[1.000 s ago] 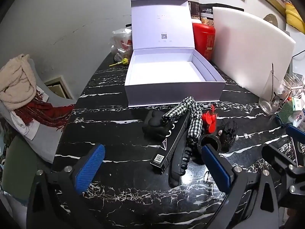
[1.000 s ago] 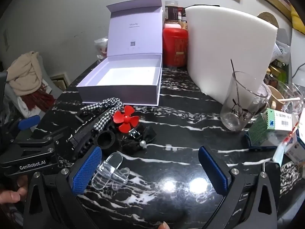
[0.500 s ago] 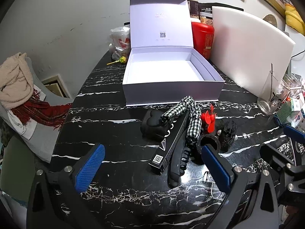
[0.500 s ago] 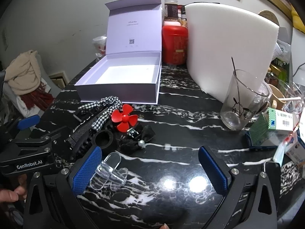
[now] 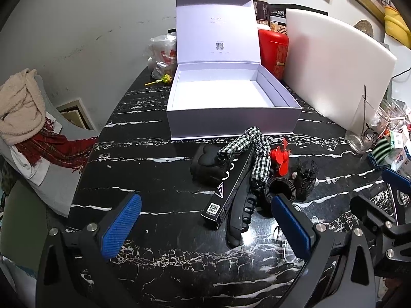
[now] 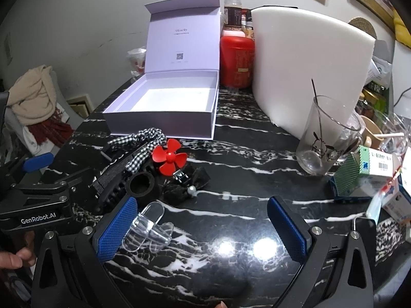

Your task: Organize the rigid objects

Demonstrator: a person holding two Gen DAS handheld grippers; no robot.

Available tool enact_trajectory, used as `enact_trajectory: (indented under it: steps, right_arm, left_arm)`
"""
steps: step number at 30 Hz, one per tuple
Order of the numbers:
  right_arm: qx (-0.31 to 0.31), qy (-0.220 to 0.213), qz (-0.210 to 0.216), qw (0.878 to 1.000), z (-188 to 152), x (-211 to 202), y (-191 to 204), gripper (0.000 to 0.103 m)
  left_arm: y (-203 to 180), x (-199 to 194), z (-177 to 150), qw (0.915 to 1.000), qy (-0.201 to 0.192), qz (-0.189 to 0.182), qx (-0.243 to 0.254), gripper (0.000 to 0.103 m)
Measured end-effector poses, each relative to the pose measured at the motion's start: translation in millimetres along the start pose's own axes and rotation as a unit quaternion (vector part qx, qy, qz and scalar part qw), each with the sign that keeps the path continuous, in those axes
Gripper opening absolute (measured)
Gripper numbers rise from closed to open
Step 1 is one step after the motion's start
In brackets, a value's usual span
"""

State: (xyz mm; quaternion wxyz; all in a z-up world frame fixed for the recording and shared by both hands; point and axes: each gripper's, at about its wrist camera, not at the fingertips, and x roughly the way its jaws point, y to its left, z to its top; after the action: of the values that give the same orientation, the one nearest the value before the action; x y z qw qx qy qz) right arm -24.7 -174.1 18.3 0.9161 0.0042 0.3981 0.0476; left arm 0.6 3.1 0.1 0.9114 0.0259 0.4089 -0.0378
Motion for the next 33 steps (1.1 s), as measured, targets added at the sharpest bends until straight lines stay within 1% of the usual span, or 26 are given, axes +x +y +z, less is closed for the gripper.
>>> enact_trajectory:
  steps: [20, 29, 33]
  right_arm:
    - [-0.003, -0.005, 0.005, 1.000, -0.2, -7.5, 2.7, 0.103]
    - [-0.006, -0.004, 0.005, 1.000, -0.9, -9.1, 3.2, 0.103]
    - [-0.008, -0.005, 0.004, 1.000, -1.0, -9.9, 3.2, 0.103]
  left_arm:
    - [8.3, -6.6, -2.8, 0.9999, 0.000, 0.002, -0.014, 0.103]
    - [10.2, -6.0, -4.4, 0.9998, 0.004, -0.011, -0.018, 0.103]
    - [10.3, -6.1, -4.7, 0.9999, 0.004, -0.004, -0.016, 0.103]
